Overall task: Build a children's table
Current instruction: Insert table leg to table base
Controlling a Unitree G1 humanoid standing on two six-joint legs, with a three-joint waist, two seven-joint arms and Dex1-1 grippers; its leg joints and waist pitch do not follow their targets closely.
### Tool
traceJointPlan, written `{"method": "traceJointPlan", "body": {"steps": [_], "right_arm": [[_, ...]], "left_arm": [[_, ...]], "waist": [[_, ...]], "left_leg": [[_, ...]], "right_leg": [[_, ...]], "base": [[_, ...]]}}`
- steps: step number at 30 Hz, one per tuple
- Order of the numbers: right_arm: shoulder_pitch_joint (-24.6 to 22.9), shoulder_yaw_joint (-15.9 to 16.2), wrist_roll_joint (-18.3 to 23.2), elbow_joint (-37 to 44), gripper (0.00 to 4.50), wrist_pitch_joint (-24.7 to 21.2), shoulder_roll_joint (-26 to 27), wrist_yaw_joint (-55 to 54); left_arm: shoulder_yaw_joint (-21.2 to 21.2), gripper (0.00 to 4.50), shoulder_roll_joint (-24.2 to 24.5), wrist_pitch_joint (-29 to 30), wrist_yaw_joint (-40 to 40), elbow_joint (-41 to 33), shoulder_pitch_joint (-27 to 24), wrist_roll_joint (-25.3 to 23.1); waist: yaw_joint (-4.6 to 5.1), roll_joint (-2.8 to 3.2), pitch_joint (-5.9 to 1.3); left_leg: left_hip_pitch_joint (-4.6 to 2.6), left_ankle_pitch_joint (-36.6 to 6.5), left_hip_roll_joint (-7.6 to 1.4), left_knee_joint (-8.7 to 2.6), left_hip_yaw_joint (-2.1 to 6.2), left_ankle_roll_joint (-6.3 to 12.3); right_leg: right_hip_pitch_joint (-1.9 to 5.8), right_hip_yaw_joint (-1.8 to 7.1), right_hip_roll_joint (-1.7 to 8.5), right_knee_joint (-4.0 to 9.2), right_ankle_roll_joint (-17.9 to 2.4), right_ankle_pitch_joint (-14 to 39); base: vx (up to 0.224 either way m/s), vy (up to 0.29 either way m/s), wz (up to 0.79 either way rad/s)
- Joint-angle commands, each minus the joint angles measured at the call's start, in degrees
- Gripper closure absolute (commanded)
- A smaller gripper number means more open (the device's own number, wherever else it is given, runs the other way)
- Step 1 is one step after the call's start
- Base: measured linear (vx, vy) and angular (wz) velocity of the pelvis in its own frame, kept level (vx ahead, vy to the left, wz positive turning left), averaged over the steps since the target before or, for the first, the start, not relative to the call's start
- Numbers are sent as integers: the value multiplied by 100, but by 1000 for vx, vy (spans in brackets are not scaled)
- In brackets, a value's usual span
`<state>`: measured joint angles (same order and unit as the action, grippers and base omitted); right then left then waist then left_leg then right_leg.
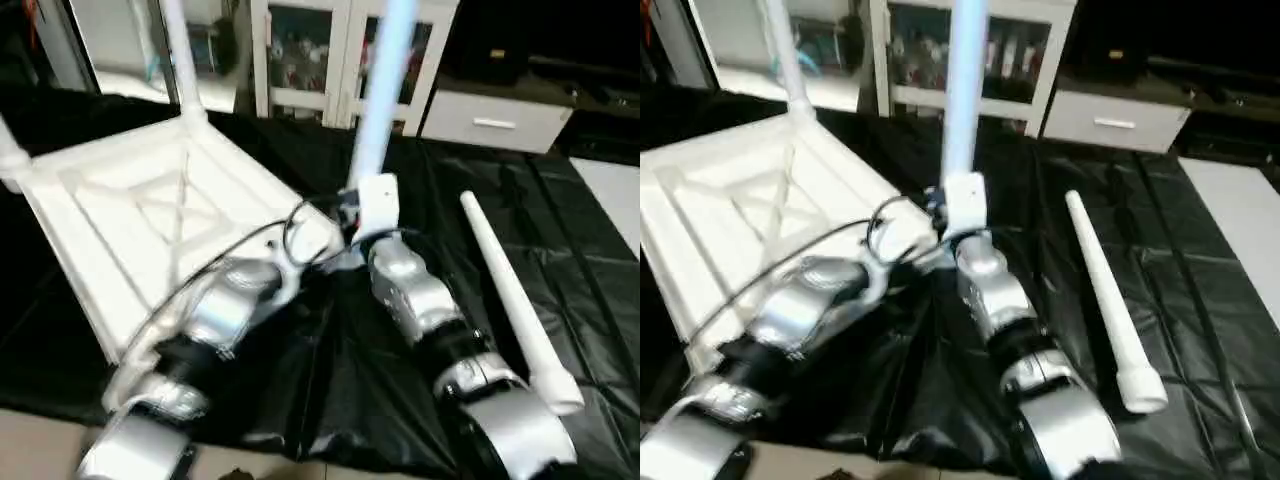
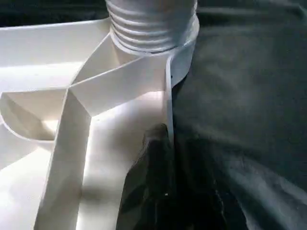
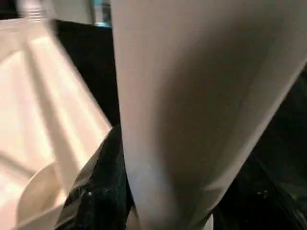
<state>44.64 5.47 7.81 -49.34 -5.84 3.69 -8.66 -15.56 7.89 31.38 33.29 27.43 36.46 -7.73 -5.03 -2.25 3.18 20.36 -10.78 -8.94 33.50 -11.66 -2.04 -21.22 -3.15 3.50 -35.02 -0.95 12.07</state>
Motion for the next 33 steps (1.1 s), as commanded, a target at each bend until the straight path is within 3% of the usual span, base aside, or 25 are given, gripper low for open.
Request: {"method": "traceJointPlan", "body": {"steps": [1,3,4,6,9,10,11,14,15,17,21,26,29,30,33], "right_arm": [[-354,-249,-245,-805,264,-353,-251,-505],[-290,-281,-214,-912,264,-292,-232,-570],[-232,-305,-190,-1017,264,-220,-222,-594],[-139,-405,-98,-1190,264,-25,-192,-588],[-112,-523,31,-1223,264,142,-157,-475],[-107,-553,94,-1182,208,298,-141,-275],[-107,-553,94,-1182,194,298,-141,-275],[-27,-562,95,-1210,178,608,-114,46],[-10,-545,109,-1159,162,666,-117,218],[-2,-533,123,-1114,152,700,-121,342],[-91,-328,103,-658,110,632,-268,1055],[-254,-249,118,-158,73,468,-470,1579],[-496,-178,276,449,54,204,-662,2201],[-660,-78,340,834,30,17,-796,2607],[-865,59,434,1312,16,-267,-1016,3174]], "left_arm": [[198,450,-13,-41,-128,-117,86,41],[183,450,-21,-10,-148,-147,84,34],[173,450,2,40,-154,-190,63,39],[172,450,64,118,-174,-236,26,31],[186,450,118,130,-184,-241,5,14],[197,450,156,132,-178,-241,-5,10],[197,450,156,132,-178,-241,-5,10],[200,450,199,170,-224,-226,4,5],[199,450,234,169,-219,-232,-1,4],[199,450,261,166,-211,-238,-6,5],[162,450,453,86,-19,-294,-80,32],[113,450,619,-17,177,-364,-159,61],[83,450,719,-7,242,-413,-215,79],[66,450,777,-18,288,-426,-238,90],[20,450,875,-52,424,-463,-278,116]], "waist": [[24,18,-306],[5,10,-322],[2,-45,-313],[3,-11,-300],[30,12,-274],[33,14,-277],[32,11,-280],[26,0,-294],[-2,33,-331],[4,2,-330],[13,29,-321],[24,24,-349],[-7,25,-365],[-10,29,-354],[-20,6,-361]], "left_leg": [[-78,-1360,-472,-481,264,-220],[-63,-1026,-466,-454,244,-75],[-53,-968,-461,-452,232,-14],[-52,-967,-474,-460,238,44],[-92,-1425,-502,-508,257,-136],[-95,-1454,-505,-512,261,-163],[-95,-1480,-504,-514,261,-179],[-72,-1320,-493,-494,248,-137],[-60,-1068,-494,-464,245,-74],[-32,-768,-482,-440,225,81],[-21,-903,-502,-449,238,146],[-28,-673,-506,-421,225,201],[-33,-474,-516,-398,224,310],[-26,-448,-504,-396,221,371],[-15,-458,-513,-387,229,422]], "right_leg": [[80,373,632,417,-921,787],[99,369,621,375,-967,374],[103,365,612,378,-977,316],[105,353,616,379,-1026,421],[60,352,601,439,-934,1035],[59,352,602,438,-922,1042],[59,353,606,436,-913,1025],[79,358,611,409,-974,718],[102,359,627,366,-1032,373],[110,348,597,317,-1127,-105],[134,338,606,357,-1164,200],[144,334,604,316,-1301,-91],[169,325,599,283,-1349,-395],[177,321,583,292,-1365,-447],[197,319,615,300,-1395,-345]], "base": [[0,0,0],[0,0,0],[0,0,0],[0,0,0],[0,0,0],[0,0,0],[0,0,0],[0,0,0],[0,0,0],[0,0,0],[0,0,0],[0,0,0],[0,0,0],[0,0,0],[0,0,0]]}}
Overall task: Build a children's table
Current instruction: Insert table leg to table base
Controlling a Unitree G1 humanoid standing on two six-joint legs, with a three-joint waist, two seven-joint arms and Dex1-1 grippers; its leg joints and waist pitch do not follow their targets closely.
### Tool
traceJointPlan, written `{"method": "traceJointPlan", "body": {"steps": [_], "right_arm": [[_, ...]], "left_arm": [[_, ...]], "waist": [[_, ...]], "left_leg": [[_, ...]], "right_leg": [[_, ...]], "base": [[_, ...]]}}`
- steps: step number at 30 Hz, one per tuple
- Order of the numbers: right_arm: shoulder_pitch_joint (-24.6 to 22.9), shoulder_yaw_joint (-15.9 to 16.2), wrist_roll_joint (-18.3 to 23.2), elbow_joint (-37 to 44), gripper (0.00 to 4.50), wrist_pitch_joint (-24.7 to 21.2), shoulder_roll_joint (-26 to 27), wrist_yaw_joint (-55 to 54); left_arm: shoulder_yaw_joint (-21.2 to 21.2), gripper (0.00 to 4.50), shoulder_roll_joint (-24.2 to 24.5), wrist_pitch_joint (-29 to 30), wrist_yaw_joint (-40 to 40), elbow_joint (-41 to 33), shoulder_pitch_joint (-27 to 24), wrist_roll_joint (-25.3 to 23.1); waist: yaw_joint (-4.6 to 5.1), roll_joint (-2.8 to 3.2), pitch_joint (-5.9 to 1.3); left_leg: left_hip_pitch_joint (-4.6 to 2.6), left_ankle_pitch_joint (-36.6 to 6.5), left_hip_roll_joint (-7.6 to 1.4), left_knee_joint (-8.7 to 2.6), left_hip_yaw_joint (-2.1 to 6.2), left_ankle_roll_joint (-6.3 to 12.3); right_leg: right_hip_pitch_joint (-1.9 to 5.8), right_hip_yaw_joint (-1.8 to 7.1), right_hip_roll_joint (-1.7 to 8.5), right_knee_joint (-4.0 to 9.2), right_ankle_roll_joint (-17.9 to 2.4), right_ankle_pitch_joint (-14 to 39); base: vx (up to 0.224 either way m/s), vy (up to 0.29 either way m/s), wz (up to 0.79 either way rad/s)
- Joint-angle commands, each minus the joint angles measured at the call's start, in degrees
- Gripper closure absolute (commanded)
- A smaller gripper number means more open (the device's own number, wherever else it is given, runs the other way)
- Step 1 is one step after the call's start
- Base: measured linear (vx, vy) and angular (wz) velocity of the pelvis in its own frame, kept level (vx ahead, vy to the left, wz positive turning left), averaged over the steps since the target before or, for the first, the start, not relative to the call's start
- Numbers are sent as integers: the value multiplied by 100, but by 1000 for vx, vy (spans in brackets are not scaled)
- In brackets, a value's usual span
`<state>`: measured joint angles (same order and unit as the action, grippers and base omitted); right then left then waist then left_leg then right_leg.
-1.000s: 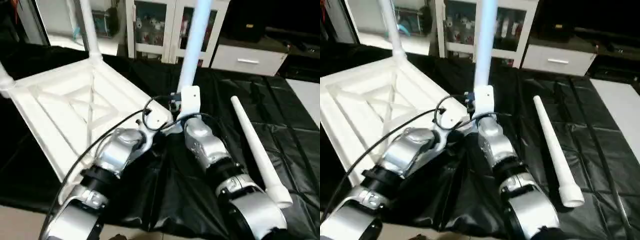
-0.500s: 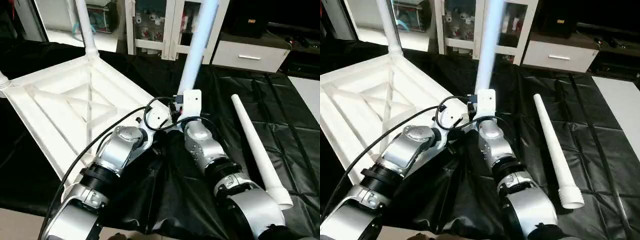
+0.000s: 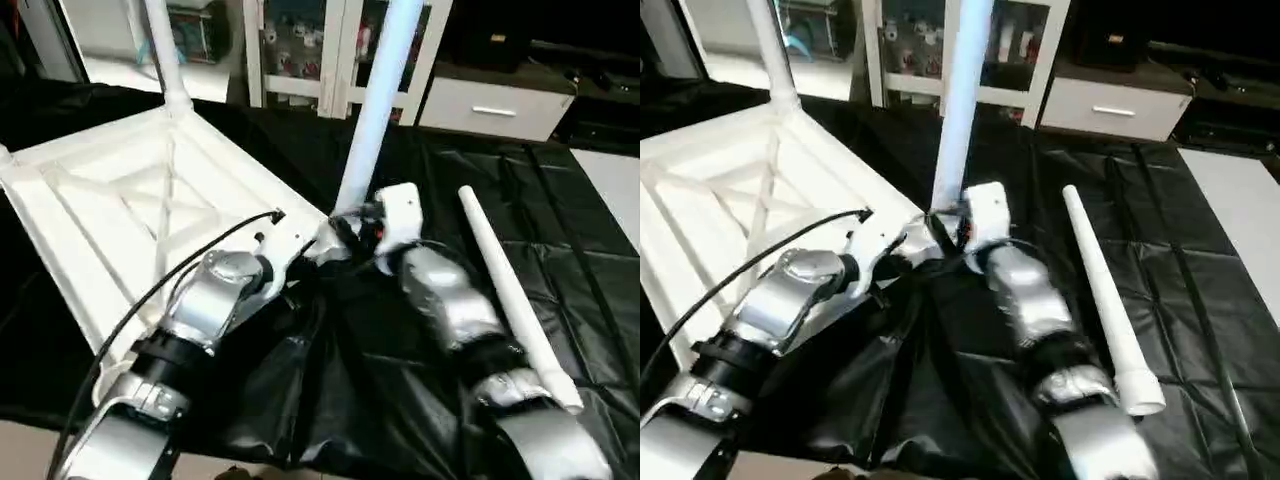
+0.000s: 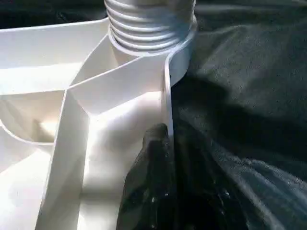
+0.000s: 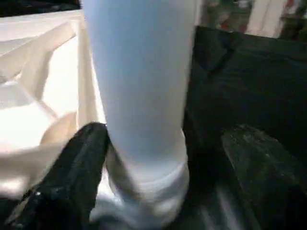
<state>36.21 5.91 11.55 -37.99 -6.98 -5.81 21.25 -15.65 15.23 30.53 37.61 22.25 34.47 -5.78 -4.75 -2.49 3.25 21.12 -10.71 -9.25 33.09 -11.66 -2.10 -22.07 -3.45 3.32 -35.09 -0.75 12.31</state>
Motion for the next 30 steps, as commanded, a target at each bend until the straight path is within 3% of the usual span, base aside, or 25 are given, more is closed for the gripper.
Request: {"method": "traceJointPlan", "body": {"steps": [1,3,7,13,17,22,30], "right_arm": [[-119,96,90,404,11,-276,-210,473],[-294,258,126,837,5,-465,-628,1104],[-462,466,128,1280,5,-639,-1156,1927],[-625,654,159,1719,5,-890,-1597,2704],[-719,987,91,2034,5,-998,-1971,3398],[-756,1207,-4,2140,5,-1006,-2179,3826],[-743,1357,-22,2071,5,-1012,-2183,4159]], "left_arm": [[-2,450,204,38,101,4,-113,-60],[-147,450,424,-72,522,-156,-237,-19],[-344,450,723,-129,1097,-438,-438,82],[-635,450,1119,-289,1927,-961,-743,313],[-892,450,1447,-484,2669,-1452,-981,492],[-987,450,1554,-511,2921,-1633,-1021,565],[-1013,450,1557,-699,2890,-1548,-938,434]], "waist": [[-34,29,-352],[-53,43,-344],[-61,66,-345],[-90,53,-347],[-166,62,-346],[-271,76,-315],[-292,51,-332]], "left_leg": [[-88,-521,-478,-356,227,399],[-101,-647,-486,-360,233,337],[-117,-691,-498,-360,226,253],[-119,-630,-497,-344,226,298],[-152,-626,-503,-337,207,297],[-201,-1085,-526,-377,219,22],[-175,-1069,-513,-373,235,-38]], "right_leg": [[272,348,625,330,-1427,-192],[269,343,623,359,-1406,62],[249,346,611,339,-1433,63],[251,342,611,319,-1498,-12],[227,340,604,318,-1516,1],[188,338,609,368,-1359,629],[210,339,633,361,-1277,658]], "base": [[0,0,0],[0,0,0],[0,0,0],[0,0,0],[0,0,0],[0,0,0],[0,0,0]]}}
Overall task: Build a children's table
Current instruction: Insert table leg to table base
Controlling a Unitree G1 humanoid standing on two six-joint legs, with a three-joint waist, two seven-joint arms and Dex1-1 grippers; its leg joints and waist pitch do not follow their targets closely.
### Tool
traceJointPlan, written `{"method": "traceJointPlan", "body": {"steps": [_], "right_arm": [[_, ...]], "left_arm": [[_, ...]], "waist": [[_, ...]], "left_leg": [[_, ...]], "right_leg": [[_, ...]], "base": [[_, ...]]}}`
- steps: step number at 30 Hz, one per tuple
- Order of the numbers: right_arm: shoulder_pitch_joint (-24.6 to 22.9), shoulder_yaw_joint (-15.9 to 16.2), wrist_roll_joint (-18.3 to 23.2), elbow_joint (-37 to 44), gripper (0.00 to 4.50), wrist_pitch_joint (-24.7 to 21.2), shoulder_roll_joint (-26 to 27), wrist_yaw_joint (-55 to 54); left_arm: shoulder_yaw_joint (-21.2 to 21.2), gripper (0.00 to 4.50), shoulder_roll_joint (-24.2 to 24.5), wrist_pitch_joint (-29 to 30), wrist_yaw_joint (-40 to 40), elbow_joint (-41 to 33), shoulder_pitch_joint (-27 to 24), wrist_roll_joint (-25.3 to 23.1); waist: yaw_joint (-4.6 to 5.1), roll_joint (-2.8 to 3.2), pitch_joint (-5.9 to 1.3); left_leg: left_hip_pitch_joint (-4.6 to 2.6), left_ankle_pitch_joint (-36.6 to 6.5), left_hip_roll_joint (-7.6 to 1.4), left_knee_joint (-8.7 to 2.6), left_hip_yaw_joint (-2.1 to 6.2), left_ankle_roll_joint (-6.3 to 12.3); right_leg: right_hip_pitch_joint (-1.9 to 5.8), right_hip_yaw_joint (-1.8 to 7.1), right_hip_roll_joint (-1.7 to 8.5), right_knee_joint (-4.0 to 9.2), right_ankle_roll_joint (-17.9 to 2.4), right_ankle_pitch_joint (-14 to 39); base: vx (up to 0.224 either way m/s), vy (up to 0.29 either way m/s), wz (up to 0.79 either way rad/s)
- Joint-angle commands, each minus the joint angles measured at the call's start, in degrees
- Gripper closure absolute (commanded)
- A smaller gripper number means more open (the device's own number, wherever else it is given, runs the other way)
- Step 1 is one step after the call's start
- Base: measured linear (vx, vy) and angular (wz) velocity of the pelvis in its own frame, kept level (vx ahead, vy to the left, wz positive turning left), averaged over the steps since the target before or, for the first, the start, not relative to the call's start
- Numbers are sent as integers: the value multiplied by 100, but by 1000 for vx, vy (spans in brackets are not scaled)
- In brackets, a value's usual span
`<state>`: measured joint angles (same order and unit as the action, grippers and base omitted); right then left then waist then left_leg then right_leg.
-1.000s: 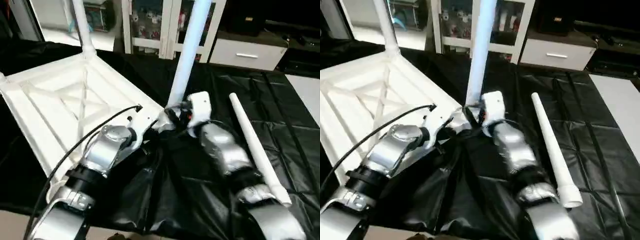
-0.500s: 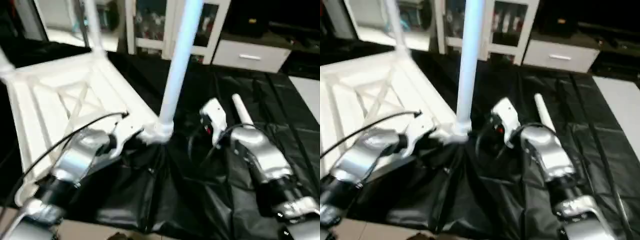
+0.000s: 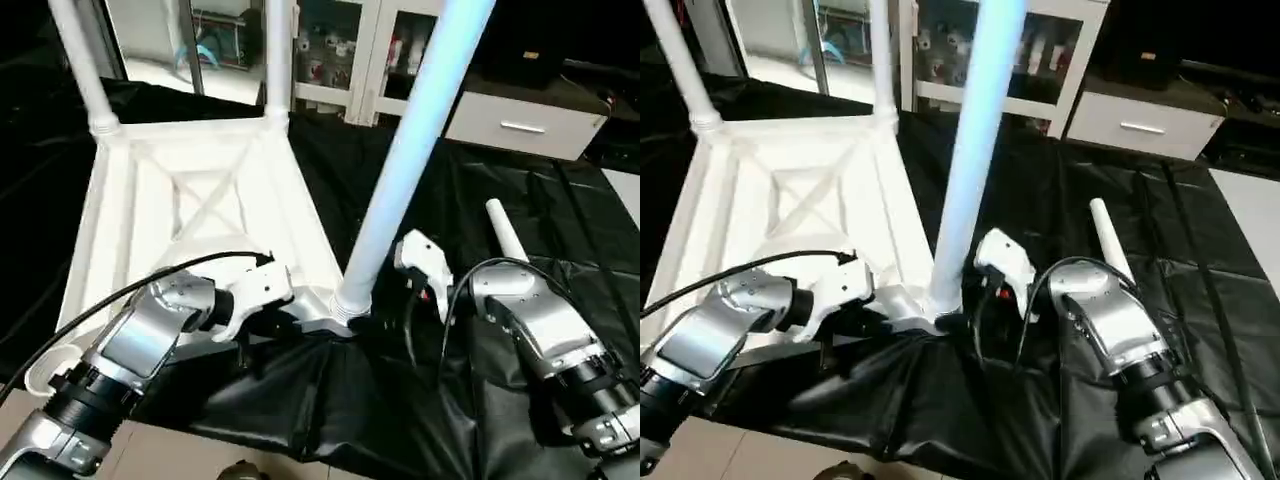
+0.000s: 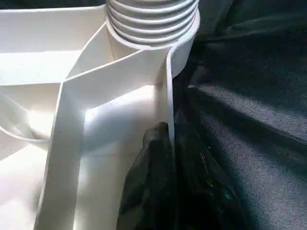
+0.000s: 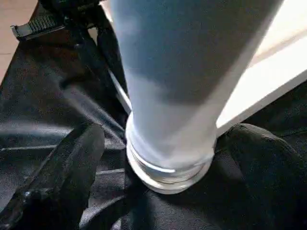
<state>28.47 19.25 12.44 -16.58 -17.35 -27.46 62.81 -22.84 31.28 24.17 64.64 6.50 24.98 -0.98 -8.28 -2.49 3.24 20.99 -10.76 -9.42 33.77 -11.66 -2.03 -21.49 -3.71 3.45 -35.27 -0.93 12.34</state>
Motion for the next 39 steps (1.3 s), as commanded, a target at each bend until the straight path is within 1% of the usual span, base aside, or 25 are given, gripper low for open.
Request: {"method": "traceJointPlan", "body": {"steps": [1,3,5,6,7,8,10,11,12,13,16,20,21,22,25,27,29,31,34,35,36,38,39], "right_arm": [[69,23,-136,-151,5,66,20,-32],[110,1,-139,-235,5,98,86,-71],[156,-53,-110,-352,5,129,193,-122],[160,-59,-107,-363,22,132,203,-126],[170,-85,-111,-412,22,151,255,-139],[170,-97,-121,-448,22,171,291,-154],[180,-149,-85,-543,51,229,380,-200],[180,-149,-85,-543,51,229,380,-200],[186,-166,-78,-566,62,241,399,-204],[187,-170,-82,-578,62,248,415,-204],[195,-174,-97,-624,92,276,462,-177],[202,-178,-137,-707,104,338,490,-149],[198,-177,-143,-715,124,347,491,-141],[193,-178,-149,-720,124,356,492,-137],[175,-179,-158,-720,146,361,488,-129],[150,-178,-185,-740,170,387,483,-126],[125,-172,-218,-772,170,416,485,-139],[91,-165,-248,-802,174,441,490,-165],[50,-157,-301,-843,176,481,519,-255],[21,-176,-328,-906,176,501,561,-357],[10,-193,-339,-946,176,507,586,-420],[9,-259,-344,-1072,176,525,654,-570],[28,-321,-378,-1211,176,557,732,-784]], "left_arm": [[-293,450,-50,-58,181,37,24,-50],[-291,450,-45,-64,184,49,36,-59],[-298,450,-40,-70,186,65,49,-70],[-299,450,-40,-70,186,67,50,-71],[-303,450,-36,-83,187,76,54,-76],[-302,450,-32,-91,189,79,49,-74],[-304,450,-37,-108,186,96,50,-80],[-304,450,-37,-108,186,96,50,-80],[-305,450,-38,-110,184,100,52,-82],[-303,450,-32,-110,188,98,45,-80],[-305,450,-11,-103,189,88,23,-85],[-309,450,-3,-98,186,86,8,-89],[-310,450,0,-98,186,82,2,-90],[-309,450,1,-94,185,79,-2,-87],[-313,450,4,-85,186,73,-13,-89],[-320,450,10,-76,190,61,-28,-90],[-321,450,20,-65,198,46,-49,-83],[-323,450,34,-47,212,34,-75,-73],[-331,450,51,-36,237,22,-108,-62],[-338,450,59,-34,249,22,-126,-58],[-340,450,60,-34,252,25,-132,-56],[-336,450,42,-29,240,47,-126,-53],[-304,450,-11,-26,183,105,-100,-44]], "waist": [[59,49,-340],[57,53,-346],[58,48,-348],[61,50,-349],[56,62,-350],[57,51,-346],[56,59,-347],[57,57,-347],[55,58,-349],[54,45,-350],[54,44,-350],[50,45,-354],[54,40,-356],[50,44,-359],[51,40,-357],[47,57,-358],[50,52,-360],[52,62,-362],[53,58,-364],[58,72,-364],[64,67,-364],[85,75,-342],[84,76,-345]], "left_leg": [[-157,-1004,-486,-430,230,-34],[-152,-900,-484,-422,232,-11],[-145,-890,-481,-418,228,1],[-143,-891,-482,-419,231,7],[-151,-912,-486,-418,232,-2],[-151,-926,-487,-422,231,-7],[-145,-941,-486,-423,233,-28],[-149,-954,-482,-423,230,-32],[-155,-957,-486,-423,233,-40],[-156,-956,-487,-422,229,-42],[-147,-937,-480,-418,229,-27],[-149,-875,-485,-413,229,-9],[-151,-872,-484,-412,227,-8],[-151,-865,-484,-411,227,-8],[-145,-854,-480,-409,227,8],[-146,-854,-478,-406,228,6],[-145,-849,-477,-406,228,3],[-149,-888,-481,-406,228,-20],[-150,-862,-478,-403,227,-13],[-146,-862,-478,-404,229,-21],[-145,-882,-475,-407,230,-28],[-149,-1105,-477,-426,239,-82],[-161,-1162,-479,-428,238,-103]], "right_leg": [[156,363,618,372,-1283,588],[157,355,612,350,-1323,452],[162,356,613,346,-1330,417],[164,355,617,345,-1337,419],[158,354,615,347,-1337,436],[158,352,612,351,-1337,451],[162,353,619,347,-1336,455],[160,353,614,350,-1332,472],[162,351,615,349,-1327,476],[163,351,614,346,-1319,458],[166,351,619,343,-1323,472],[165,348,616,334,-1316,418],[163,346,611,330,-1325,402],[165,346,614,328,-1329,391],[170,347,616,326,-1325,397],[168,348,613,326,-1320,405],[170,346,609,326,-1323,390],[169,346,615,329,-1335,387],[172,346,609,320,-1347,320],[173,345,607,318,-1352,297],[173,344,607,319,-1356,307],[167,348,611,354,-1327,602],[164,348,612,364,-1315,680]], "base": [[0,0,0],[0,0,0],[0,0,0],[0,0,0],[0,0,0],[0,0,0],[0,0,0],[0,0,0],[0,0,0],[0,0,0],[0,0,0],[0,0,0],[0,0,0],[0,0,0],[0,0,0],[0,0,0],[0,0,0],[0,0,0],[0,0,0],[0,0,0],[0,0,0],[0,0,0],[0,0,0]]}}
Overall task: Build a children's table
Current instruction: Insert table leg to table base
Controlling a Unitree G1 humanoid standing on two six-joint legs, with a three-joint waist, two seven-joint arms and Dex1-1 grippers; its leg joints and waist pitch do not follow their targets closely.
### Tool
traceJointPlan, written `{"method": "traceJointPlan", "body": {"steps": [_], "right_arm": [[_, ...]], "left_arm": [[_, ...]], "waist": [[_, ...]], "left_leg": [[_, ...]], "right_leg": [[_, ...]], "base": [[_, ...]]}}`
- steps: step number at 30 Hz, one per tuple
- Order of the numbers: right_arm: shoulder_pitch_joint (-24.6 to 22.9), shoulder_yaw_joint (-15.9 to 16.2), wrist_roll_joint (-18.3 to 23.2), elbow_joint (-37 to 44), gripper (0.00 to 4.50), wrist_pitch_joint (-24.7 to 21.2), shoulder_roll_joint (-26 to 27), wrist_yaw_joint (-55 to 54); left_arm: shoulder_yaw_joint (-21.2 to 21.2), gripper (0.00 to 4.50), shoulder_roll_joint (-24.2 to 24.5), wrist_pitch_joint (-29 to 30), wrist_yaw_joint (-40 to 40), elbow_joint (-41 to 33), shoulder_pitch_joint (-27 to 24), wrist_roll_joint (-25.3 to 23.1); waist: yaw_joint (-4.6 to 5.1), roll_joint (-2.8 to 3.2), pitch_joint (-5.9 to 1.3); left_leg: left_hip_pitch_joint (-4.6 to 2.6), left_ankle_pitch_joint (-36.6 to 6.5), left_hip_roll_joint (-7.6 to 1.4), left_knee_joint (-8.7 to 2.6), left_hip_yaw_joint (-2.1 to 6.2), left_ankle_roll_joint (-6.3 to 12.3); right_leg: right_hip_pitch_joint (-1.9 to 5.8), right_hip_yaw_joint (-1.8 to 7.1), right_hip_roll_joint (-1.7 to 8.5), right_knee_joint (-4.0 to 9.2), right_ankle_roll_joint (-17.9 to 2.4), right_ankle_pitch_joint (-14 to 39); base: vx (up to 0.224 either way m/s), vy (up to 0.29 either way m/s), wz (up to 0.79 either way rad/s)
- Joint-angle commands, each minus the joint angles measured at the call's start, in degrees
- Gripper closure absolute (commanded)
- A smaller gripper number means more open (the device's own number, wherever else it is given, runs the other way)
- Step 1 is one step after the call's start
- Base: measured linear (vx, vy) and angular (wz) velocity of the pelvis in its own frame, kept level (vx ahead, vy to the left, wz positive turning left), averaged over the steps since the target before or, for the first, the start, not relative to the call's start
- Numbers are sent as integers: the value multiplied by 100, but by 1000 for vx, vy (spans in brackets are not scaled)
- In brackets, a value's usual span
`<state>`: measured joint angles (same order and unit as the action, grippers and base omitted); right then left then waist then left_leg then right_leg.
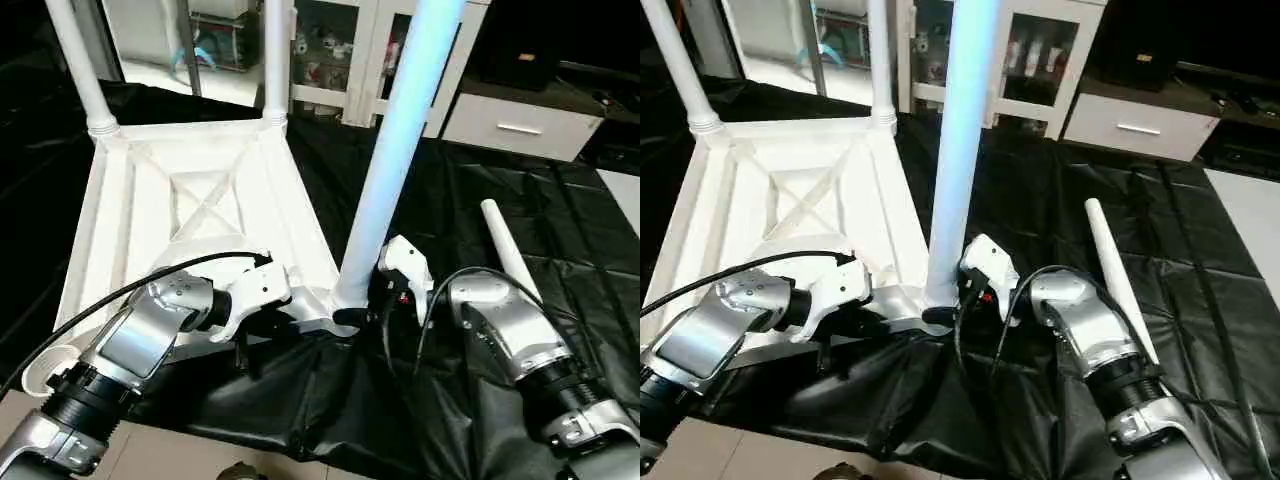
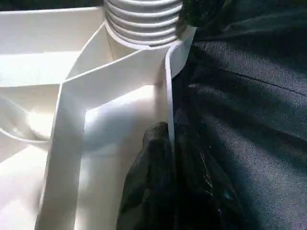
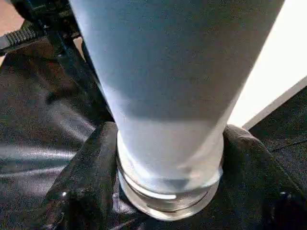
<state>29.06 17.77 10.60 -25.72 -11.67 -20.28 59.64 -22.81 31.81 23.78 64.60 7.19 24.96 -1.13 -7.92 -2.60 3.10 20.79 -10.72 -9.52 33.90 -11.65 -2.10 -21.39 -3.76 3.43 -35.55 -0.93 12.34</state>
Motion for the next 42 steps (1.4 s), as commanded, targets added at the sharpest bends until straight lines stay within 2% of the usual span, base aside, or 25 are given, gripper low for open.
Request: {"method": "traceJointPlan", "body": {"steps": [1,2,3,4,5,6,8,11,14,15,16,17,18,20,23,26,28,30,32,34,37,38,40,41,42], "right_arm": [[-17,-214,-219,-389,176,11,66,-613],[-2,-261,-234,-489,176,26,125,-759],[15,-311,-250,-596,176,17,202,-947],[38,-348,-288,-703,176,0,275,-1163],[45,-359,-301,-736,176,-4,298,-1231],[89,-425,-363,-912,177,-50,439,-1621],[172,-542,-438,-1166,177,-184,676,-2281],[326,-714,-611,-1575,178,-179,1062,-3420],[481,-886,-723,-1946,178,-73,1376,-4467],[608,-980,-730,-2208,178,-88,1604,-5085],[620,-988,-731,-2231,178,-89,1623,-5143],[744,-1073,-727,-2457,178,-67,1819,-5706],[794,-1133,-700,-2530,178,-62,1891,-5919],[864,-1172,-717,-2632,178,-20,1970,-6064],[1031,-1288,-762,-2861,178,144,2128,-6401],[1168,-1513,-547,-3013,178,404,2267,-6398],[1186,-1592,-392,-2986,178,512,2317,-6158],[1180,-1601,-350,-2929,178,522,2312,-6016],[1171,-1606,-363,-2897,178,563,2289,-5986],[1185,-1615,-377,-2908,178,577,2265,-5920],[1216,-1642,-395,-2941,178,603,2254,-5806],[1225,-1652,-394,-2944,178,607,2250,-5767],[1215,-1753,-154,-2649,178,511,2208,-5195],[1212,-1768,-119,-2611,178,480,2203,-5144],[1178,-1871,176,-2249,178,216,2128,-4643]], "left_arm": [[-284,450,-102,14,148,78,-80,-23],[-252,450,-163,43,97,131,-47,-2],[-207,450,-245,82,31,209,3,26],[-162,450,-336,107,-63,306,65,34],[-148,450,-364,113,-93,336,84,36],[-63,450,-528,167,-281,525,210,42],[71,450,-813,298,-672,855,452,7],[215,450,-1238,440,-1389,1366,833,-179],[370,450,-1590,657,-1998,1739,1088,-296],[499,450,-1858,750,-2521,2058,1283,-370],[511,450,-1880,754,-2568,2085,1300,-378],[581,450,-2062,778,-2967,2323,1444,-460],[603,450,-2107,764,-3089,2386,1478,-487],[620,450,-2155,743,-3184,2483,1531,-510],[628,450,-2226,709,-3267,2689,1633,-548],[602,450,-2206,711,-3247,2747,1632,-571],[578,450,-2130,725,-3162,2697,1577,-571],[560,450,-2060,739,-3094,2650,1520,-569],[539,450,-2017,738,-3046,2642,1482,-560],[509,450,-1977,729,-3003,2635,1451,-562],[481,450,-1941,735,-2919,2608,1422,-566],[475,450,-1934,734,-2898,2600,1416,-569],[331,450,-1797,693,-2499,2389,1302,-532],[318,450,-1782,702,-2462,2364,1290,-527],[163,450,-1620,696,-2095,2134,1177,-496]], "waist": [[58,87,-321],[82,78,-278],[88,85,-256],[124,82,-221],[137,78,-222],[162,70,-240],[211,79,-241],[285,67,-248],[353,78,-262],[351,95,-275],[365,101,-270],[366,89,-281],[352,90,-288],[324,90,-303],[318,63,-319],[295,65,-341],[286,69,-350],[286,72,-349],[296,64,-340],[304,79,-323],[306,77,-321],[307,57,-320],[309,61,-324],[309,23,-322],[324,24,-325]], "left_leg": [[-140,-1231,-470,-449,238,-115],[-155,-1576,-468,-477,250,-209],[-174,-1751,-465,-484,263,-255],[-220,-2121,-459,-497,281,-341],[-239,-2263,-461,-494,305,-385],[-230,-2316,-467,-504,333,-414],[-233,-2395,-460,-515,349,-470],[-217,-2500,-450,-527,390,-546],[-165,-2471,-450,-552,414,-568],[-163,-2427,-448,-554,412,-566],[-204,-2444,-438,-547,389,-593],[-216,-2455,-429,-534,379,-588],[-223,-2408,-421,-520,369,-568],[-171,-2194,-423,-526,357,-475],[-180,-1974,-420,-512,314,-382],[-126,-1678,-420,-493,297,-287],[-104,-1308,-423,-489,270,-183],[-104,-1222,-429,-487,261,-153],[-110,-1251,-434,-496,258,-152],[-135,-1483,-446,-513,265,-219],[-137,-1574,-444,-519,269,-260],[-134,-1563,-443,-521,267,-255],[-118,-1482,-450,-520,268,-218],[-116,-1473,-453,-523,269,-177],[-96,-1333,-457,-517,262,-85]], "right_leg": [[146,359,616,401,-1307,765],[127,370,637,467,-1239,1313],[110,370,645,498,-1198,1604],[76,373,657,565,-1083,2234],[72,370,674,582,-1031,2478],[87,368,686,598,-933,2659],[57,359,668,604,-875,2747],[58,336,690,627,-786,2922],[85,311,674,610,-785,2664],[84,318,683,610,-807,2475],[33,331,655,609,-846,2362],[33,332,646,604,-860,2303],[16,350,661,605,-876,2183],[68,355,668,588,-858,1906],[45,368,638,555,-910,1557],[88,382,664,524,-944,1347],[110,370,626,469,-1023,804],[118,361,618,451,-1086,640],[115,357,608,456,-1105,660],[96,361,617,489,-1095,964],[90,369,624,507,-1044,1132],[92,368,620,507,-1040,1131],[104,373,634,495,-1047,1053],[120,369,637,497,-1045,1032],[137,373,635,479,-1074,882]], "base": [[0,0,0],[0,0,0],[0,0,0],[0,0,0],[0,0,0],[0,0,0],[0,0,0],[-17,4,-3],[0,0,0],[0,0,0],[0,0,0],[0,0,0],[0,0,0],[0,0,0],[0,0,0],[0,0,0],[0,0,0],[0,0,0],[0,0,0],[0,0,0],[0,0,0],[0,0,0],[0,0,0],[0,0,0],[0,0,0]]}}
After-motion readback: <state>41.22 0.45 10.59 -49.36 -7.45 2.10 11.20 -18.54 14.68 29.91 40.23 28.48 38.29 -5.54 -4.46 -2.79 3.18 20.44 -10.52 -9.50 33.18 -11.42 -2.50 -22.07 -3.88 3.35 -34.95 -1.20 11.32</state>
